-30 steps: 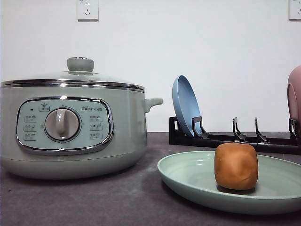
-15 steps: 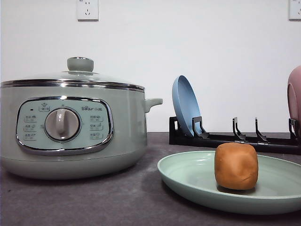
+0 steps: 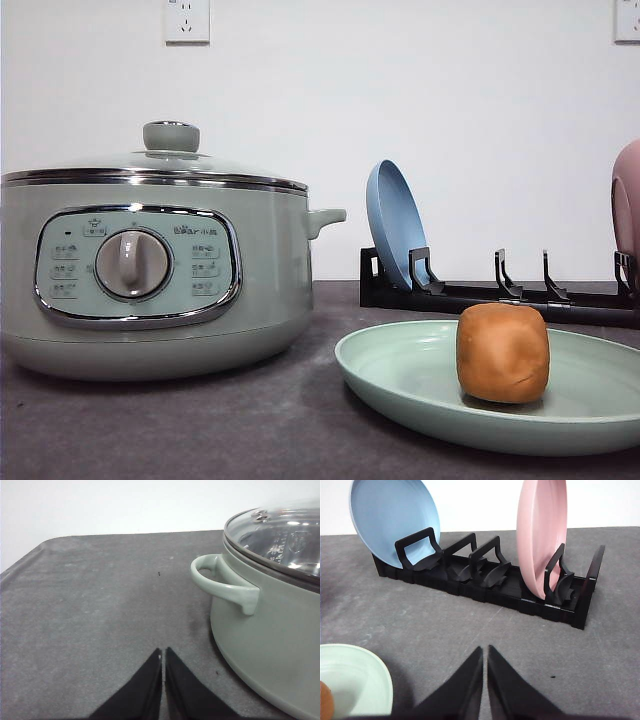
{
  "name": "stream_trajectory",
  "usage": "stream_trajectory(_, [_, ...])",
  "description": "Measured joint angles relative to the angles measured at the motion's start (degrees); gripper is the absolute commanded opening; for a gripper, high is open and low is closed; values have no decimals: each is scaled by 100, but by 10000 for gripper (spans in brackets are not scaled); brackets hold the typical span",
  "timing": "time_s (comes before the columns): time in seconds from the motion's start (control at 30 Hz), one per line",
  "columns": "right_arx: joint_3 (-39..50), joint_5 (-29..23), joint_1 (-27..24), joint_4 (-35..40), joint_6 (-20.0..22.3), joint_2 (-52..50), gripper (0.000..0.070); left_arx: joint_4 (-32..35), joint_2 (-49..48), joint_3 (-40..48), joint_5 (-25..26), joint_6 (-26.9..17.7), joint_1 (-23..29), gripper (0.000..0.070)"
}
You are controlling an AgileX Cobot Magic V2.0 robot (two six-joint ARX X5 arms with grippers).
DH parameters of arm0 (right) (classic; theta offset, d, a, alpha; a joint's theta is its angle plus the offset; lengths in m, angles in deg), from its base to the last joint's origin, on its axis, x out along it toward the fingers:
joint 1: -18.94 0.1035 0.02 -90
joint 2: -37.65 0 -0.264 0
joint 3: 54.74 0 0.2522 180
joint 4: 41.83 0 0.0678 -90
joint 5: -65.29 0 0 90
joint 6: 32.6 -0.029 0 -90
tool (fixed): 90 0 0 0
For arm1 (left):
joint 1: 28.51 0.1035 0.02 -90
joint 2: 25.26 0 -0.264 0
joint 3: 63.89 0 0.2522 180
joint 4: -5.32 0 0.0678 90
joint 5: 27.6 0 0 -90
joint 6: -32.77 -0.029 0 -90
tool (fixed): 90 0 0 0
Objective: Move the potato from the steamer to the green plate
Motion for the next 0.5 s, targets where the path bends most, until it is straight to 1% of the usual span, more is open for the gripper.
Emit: stream_trajectory(0.5, [0,1,0,0,-32,0,1,0,0,-1,0,0,0,2])
